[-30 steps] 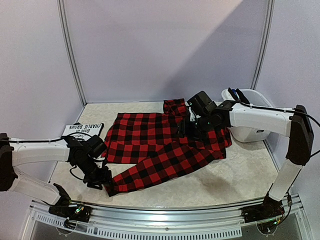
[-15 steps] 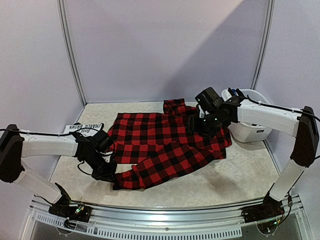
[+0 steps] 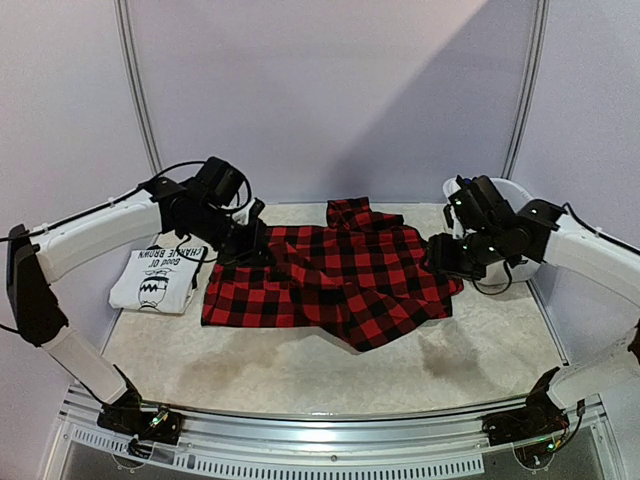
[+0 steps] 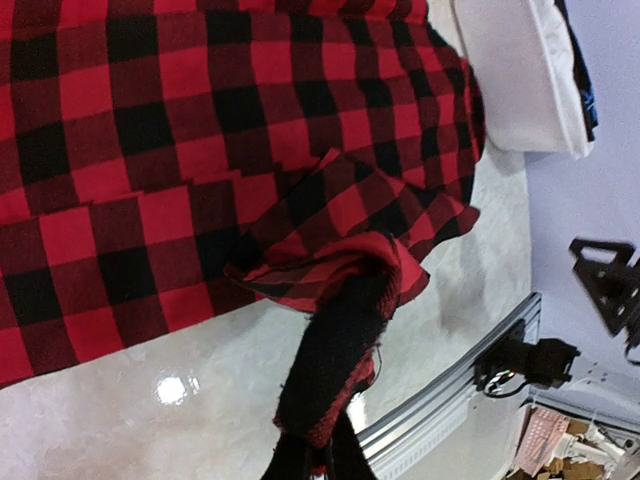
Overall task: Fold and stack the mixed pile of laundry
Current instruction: Fold the flattened shirt at the center of the board.
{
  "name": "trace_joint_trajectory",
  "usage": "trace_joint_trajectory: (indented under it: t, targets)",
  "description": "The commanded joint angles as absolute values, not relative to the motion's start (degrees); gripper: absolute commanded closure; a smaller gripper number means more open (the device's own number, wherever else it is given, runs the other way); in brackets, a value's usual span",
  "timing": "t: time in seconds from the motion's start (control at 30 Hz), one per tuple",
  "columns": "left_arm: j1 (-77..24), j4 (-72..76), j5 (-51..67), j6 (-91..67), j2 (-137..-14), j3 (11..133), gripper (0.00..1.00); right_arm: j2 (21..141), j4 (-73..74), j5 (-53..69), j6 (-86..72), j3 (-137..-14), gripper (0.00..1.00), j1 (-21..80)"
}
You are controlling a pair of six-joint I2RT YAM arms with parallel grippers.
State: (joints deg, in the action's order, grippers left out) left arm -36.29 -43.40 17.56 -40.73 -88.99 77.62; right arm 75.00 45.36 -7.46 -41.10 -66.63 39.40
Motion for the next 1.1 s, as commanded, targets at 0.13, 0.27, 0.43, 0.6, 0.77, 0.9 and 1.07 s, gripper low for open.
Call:
trace_joint_trajectory:
  t: [0.13,0.27,0.43,0.6,0.77,0.9,1.07]
  targets:
    - [-32.1,-36.7,25.1,-49.9,-96.5,91.5,1.0,59.3,41.6,7.3,-39.9,-48.1,0.42,39.3]
    - [-31.2,-28.6,28.7,-54.0,-98.7,95.7,1.0,56.7,28.7,11.1,-47.1,-38.7,0.46,39.3]
    - [-30.4,-21.7,32.0,-56.0,-100.6,99.3,1.0,58.9,12.6,13.9,-56.0,-32.2,0.36,39.3]
    - [-29.8,-15.8,33.8,-58.2,-101.9,101.4,1.0,69.4,3.5,20.8,-56.1,-34.9,0.34,39.3]
    - [-29.7,-11.3,35.5,-60.0,-103.8,102.3,1.0,80.6,3.2,25.2,-51.3,-42.0,0.39,39.3]
    - [-29.7,-8.8,35.5,-61.5,-105.1,103.1,1.0,85.7,3.8,21.7,-48.7,-47.0,0.43,39.3]
    - [-29.6,-7.9,36.0,-61.9,-106.4,104.3,1.0,91.6,5.4,15.7,-47.0,-52.8,0.47,38.3]
